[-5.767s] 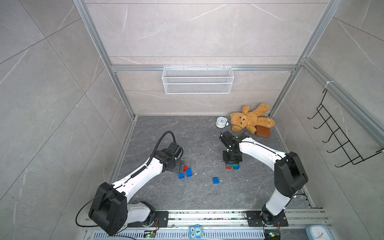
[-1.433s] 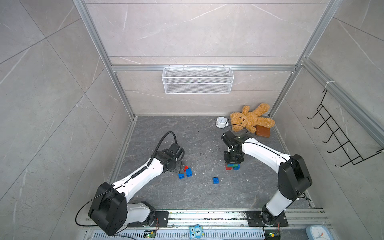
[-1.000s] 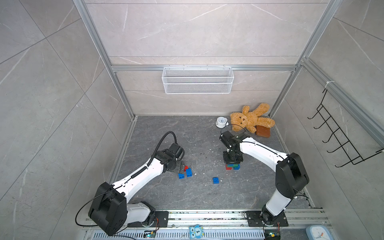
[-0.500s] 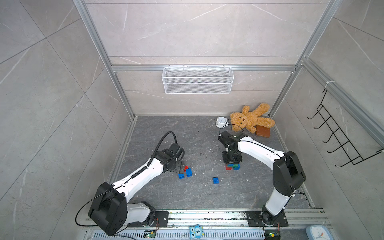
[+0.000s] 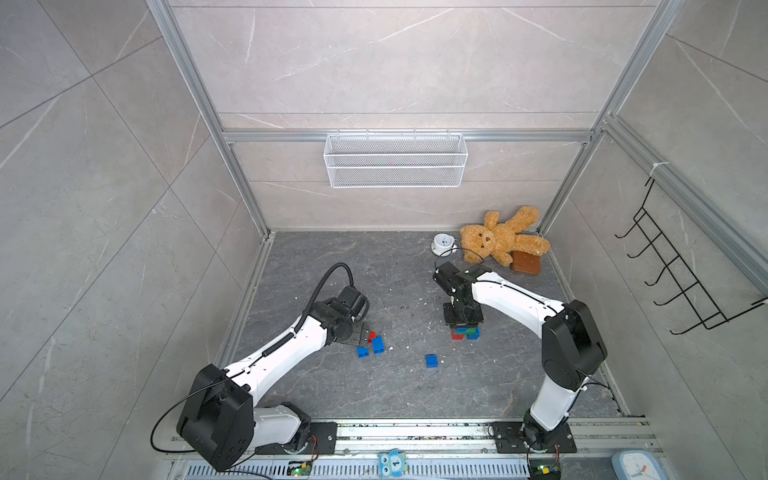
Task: Assemble the letter h with lego
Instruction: Assemble the lego brick with the lego brick.
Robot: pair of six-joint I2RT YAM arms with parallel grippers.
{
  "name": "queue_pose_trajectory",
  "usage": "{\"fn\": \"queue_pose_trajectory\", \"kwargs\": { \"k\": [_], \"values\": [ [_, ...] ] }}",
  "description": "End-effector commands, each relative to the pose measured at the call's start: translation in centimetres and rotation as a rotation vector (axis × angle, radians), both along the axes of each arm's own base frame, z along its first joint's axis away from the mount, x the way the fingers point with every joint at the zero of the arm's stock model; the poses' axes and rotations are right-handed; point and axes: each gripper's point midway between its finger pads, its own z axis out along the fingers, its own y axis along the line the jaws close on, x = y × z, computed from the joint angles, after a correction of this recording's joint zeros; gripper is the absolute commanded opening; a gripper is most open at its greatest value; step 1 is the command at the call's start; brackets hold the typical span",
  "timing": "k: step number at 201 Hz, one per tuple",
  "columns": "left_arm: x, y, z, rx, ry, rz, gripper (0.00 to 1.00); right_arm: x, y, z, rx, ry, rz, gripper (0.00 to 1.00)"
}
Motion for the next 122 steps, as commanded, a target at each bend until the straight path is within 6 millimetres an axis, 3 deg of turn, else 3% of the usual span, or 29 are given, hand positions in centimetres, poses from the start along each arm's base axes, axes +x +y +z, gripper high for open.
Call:
{"fn": "queue_pose_trajectory", "kwargs": {
  "k": [1,16,85,122],
  "values": [
    [0.4,-0.2,1.3,0.004,-0.029,-0.014,1.00,-1.5,-0.2,-1.6,-0.030,0.088,-0.010,0.11],
    [0.4,-0.2,1.2,0.004,-0.027,-0.015,1.00,-1.1,0.1,-0.6,-0.014,0.068,-0.006,0.21],
    [0.4,-0.2,1.2,0.003,-0.027,-0.016,1.00,-0.2,0.5,2.8,0.013,0.007,0.010,0.48],
    [0.4,-0.2,1.3,0.001,-0.029,-0.016,1.00,-0.4,0.5,4.0,0.026,-0.004,0.023,0.56]
  ]
}}
